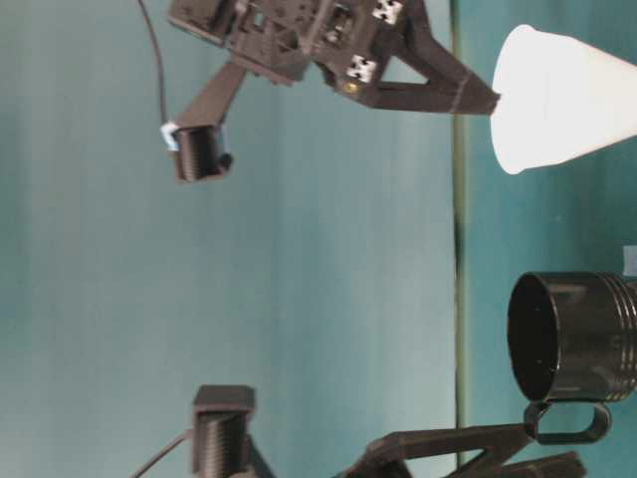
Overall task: Holding the cup holder with the left arm, the right arm places the cup into the cup holder.
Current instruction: 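Lower left gripper to black holder handle and right gripper over white cup rim, then close left gripper on holder handle and right gripper on white cup rim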
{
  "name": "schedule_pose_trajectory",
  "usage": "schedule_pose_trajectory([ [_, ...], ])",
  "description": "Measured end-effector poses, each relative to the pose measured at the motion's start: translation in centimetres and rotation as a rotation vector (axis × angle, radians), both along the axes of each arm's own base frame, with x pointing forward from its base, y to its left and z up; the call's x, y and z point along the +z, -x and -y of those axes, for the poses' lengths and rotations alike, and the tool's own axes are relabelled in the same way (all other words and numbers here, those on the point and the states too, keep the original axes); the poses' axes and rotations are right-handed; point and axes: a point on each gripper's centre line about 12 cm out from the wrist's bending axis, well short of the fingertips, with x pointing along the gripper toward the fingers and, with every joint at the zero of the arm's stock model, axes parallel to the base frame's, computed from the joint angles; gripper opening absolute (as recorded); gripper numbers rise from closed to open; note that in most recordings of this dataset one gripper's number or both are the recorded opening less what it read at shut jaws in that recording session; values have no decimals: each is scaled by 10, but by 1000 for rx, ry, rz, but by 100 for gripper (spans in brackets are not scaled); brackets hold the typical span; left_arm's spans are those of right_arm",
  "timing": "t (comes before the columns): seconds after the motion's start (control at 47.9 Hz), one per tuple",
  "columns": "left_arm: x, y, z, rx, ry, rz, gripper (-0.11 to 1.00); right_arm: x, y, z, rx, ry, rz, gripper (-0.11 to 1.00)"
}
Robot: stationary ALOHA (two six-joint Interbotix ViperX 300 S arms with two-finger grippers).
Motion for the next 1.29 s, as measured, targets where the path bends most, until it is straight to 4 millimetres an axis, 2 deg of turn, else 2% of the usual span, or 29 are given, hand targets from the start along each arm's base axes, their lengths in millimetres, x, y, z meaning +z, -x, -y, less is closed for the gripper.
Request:
schedule_pose_trajectory([
  [0.209,-9,-6,-1,-3,-1,-11,95,-20,-1,3,5,1,-54,95],
  [0.397,-16,-11,-8,7,-5,-28,95,-30,-2,3,3,-6,-73,95],
  [0.584,-20,-13,-14,4,-18,-42,95,-34,-3,3,4,-6,-82,95],
  [1.023,-22,-14,-15,4,-19,-46,94,-36,-3,3,4,-8,-88,95],
  [1.19,-21,-15,-14,4,-18,-42,91,-36,-3,3,4,-8,-88,94],
  [1.294,-20,-16,-15,10,-15,-39,85,-36,-2,4,2,-8,-89,92],
])
